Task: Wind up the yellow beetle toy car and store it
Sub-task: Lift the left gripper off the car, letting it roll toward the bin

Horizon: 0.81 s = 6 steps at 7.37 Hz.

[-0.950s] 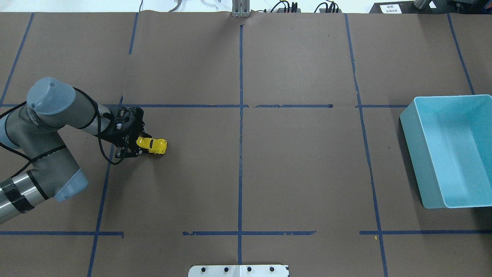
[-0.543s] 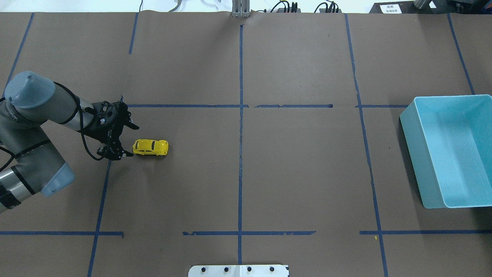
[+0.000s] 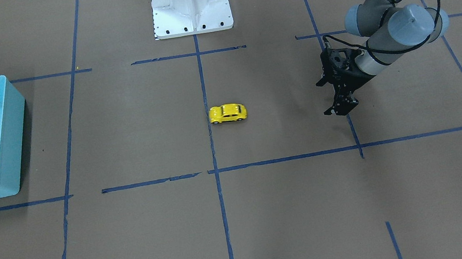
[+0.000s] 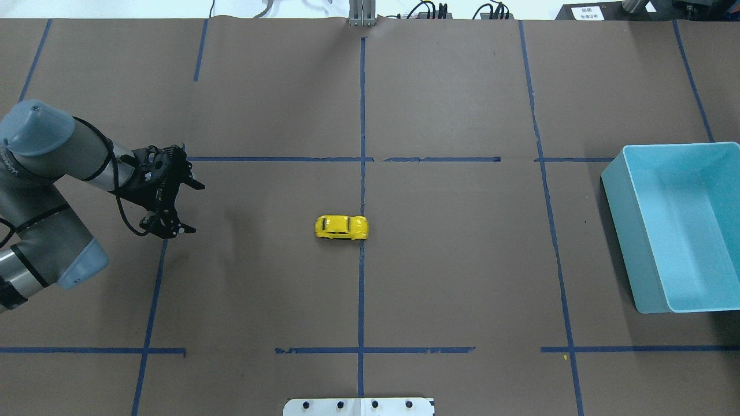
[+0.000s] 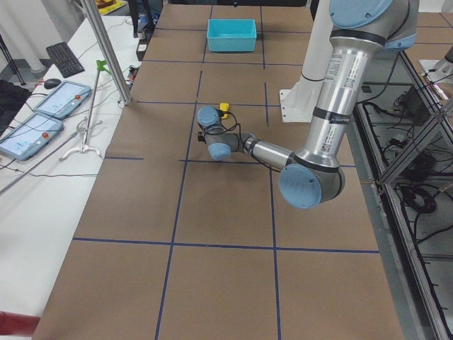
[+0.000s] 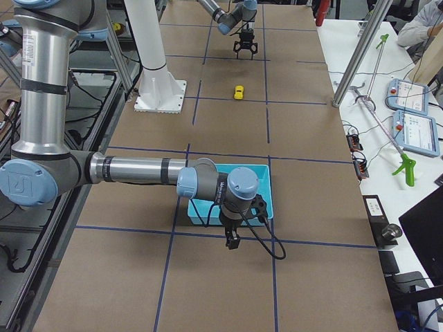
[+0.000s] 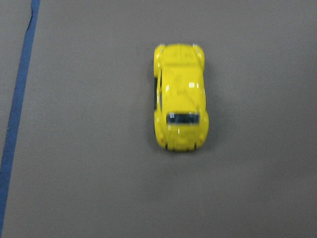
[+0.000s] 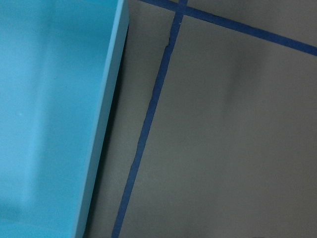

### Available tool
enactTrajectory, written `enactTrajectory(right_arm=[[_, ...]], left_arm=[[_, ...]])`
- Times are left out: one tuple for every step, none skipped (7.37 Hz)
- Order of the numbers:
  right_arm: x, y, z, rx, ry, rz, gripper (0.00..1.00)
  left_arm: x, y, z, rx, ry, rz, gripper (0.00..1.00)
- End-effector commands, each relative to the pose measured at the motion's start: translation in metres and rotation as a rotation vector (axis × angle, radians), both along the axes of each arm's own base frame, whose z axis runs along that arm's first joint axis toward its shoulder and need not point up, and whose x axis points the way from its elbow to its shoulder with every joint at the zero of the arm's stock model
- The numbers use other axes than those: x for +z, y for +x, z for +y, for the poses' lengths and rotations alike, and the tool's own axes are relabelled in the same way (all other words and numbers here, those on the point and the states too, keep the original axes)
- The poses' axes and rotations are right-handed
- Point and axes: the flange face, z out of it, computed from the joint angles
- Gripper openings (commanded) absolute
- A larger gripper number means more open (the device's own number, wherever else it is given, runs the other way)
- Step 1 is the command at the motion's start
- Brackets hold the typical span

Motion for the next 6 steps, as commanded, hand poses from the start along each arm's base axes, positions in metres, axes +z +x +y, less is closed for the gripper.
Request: enactTrajectory(right_arm=[[-0.001, 0.0, -0.001, 0.0, 0.003, 0.0, 1.0], [-0.002, 0.0, -0.002, 0.0, 0.004, 0.0, 1.0], [-0.002, 0.0, -0.002, 0.0, 0.004, 0.0, 1.0], [-0.003, 0.0, -0.002, 0.0, 0.006, 0.0, 1.0], [-0.003, 0.0, -0.003, 0.0, 0.007, 0.0, 1.0], [-0.003, 0.0, -0.003, 0.002, 0.005, 0.0, 1.0]], left_arm=[[-0.025, -0.012, -0.017, -0.041, -0.094, -0.047, 1.0], [-0.049, -0.022, -0.022, -0.083, -0.181, -0.086, 1.0], [-0.062, -0.034, -0.027, -0.11, -0.24, -0.137, 1.0], [-0.073, -0.055, -0.037, -0.151, -0.317, -0.204, 1.0], [-0.071, -0.077, -0.048, -0.193, -0.363, -0.235, 1.0], [-0.064, -0.105, -0.062, -0.253, -0.44, -0.272, 1.0]])
